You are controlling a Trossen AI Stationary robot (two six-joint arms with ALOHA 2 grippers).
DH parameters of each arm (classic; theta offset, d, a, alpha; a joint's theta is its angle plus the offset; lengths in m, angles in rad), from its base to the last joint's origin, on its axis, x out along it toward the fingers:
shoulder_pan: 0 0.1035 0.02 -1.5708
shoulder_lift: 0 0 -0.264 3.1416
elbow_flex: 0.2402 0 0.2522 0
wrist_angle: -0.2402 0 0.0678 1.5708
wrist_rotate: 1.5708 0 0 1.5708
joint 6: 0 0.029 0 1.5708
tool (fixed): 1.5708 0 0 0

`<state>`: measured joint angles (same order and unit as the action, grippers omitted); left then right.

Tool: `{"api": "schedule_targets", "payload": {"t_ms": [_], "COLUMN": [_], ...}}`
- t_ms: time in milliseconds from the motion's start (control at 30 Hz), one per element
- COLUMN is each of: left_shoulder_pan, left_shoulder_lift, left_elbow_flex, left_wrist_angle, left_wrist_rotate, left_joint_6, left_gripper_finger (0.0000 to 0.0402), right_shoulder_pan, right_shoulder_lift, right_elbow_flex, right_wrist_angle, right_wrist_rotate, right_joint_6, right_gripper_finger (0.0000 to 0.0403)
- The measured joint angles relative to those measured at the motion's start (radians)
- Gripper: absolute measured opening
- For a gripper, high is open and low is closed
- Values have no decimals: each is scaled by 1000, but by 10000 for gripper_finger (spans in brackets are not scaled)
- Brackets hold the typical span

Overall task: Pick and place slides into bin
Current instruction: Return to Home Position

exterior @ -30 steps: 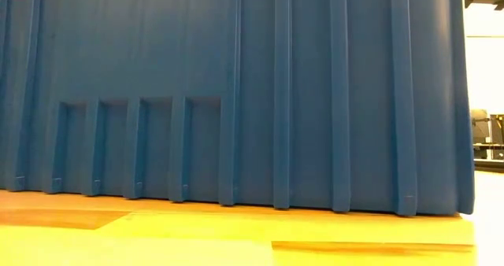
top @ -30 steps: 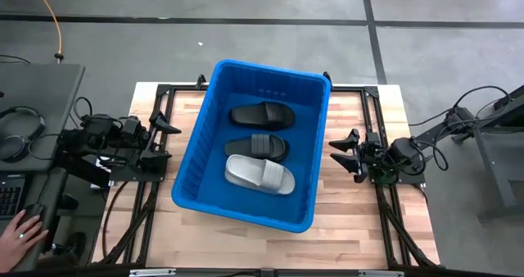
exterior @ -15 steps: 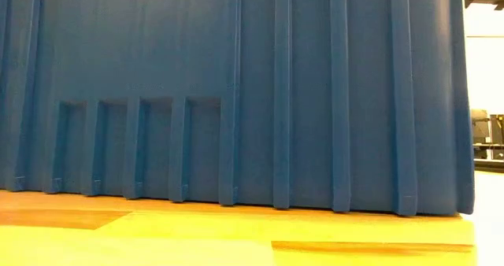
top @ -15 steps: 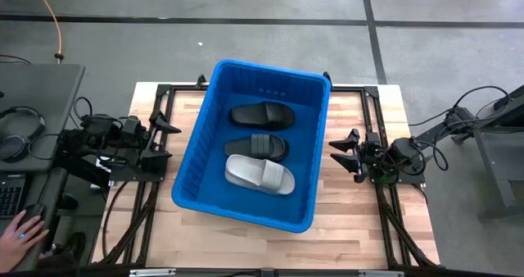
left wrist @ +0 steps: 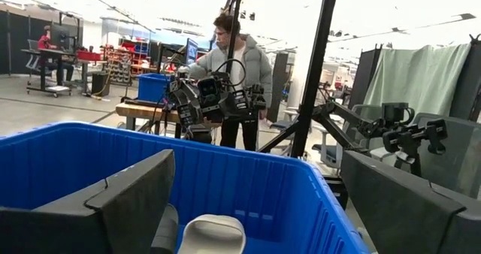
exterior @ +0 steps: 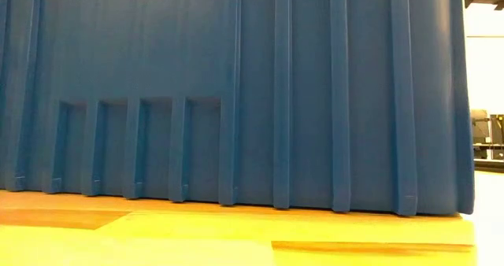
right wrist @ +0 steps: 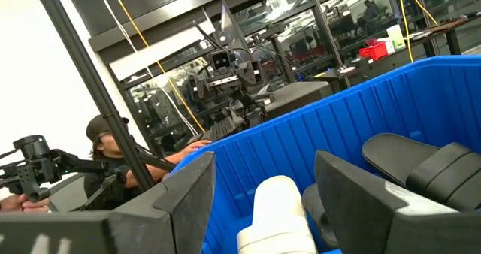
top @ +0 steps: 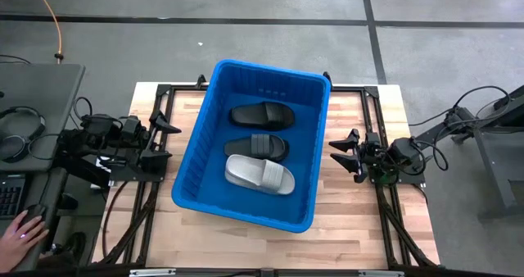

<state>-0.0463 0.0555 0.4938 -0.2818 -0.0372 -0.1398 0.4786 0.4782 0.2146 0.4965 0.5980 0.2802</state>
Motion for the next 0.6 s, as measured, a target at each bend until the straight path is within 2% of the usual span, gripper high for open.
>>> {"api": "schedule_targets", "payload": {"t_ms": [600], "left_shoulder_pan": [0], "left_shoulder_lift": [0], "left_elbow_flex": [0], "left_wrist_angle": [-4], "left_wrist_rotate": [0], "left_joint_6": [-18], "left_gripper_finger": [367], "right_shoulder_pan": [0], "right_shoulder_lift": [0], "right_elbow_flex": [0], "right_wrist_angle": [0], "right_wrist_rotate": [0], "right_joint_6": [0], "right_gripper_finger": [216]}}
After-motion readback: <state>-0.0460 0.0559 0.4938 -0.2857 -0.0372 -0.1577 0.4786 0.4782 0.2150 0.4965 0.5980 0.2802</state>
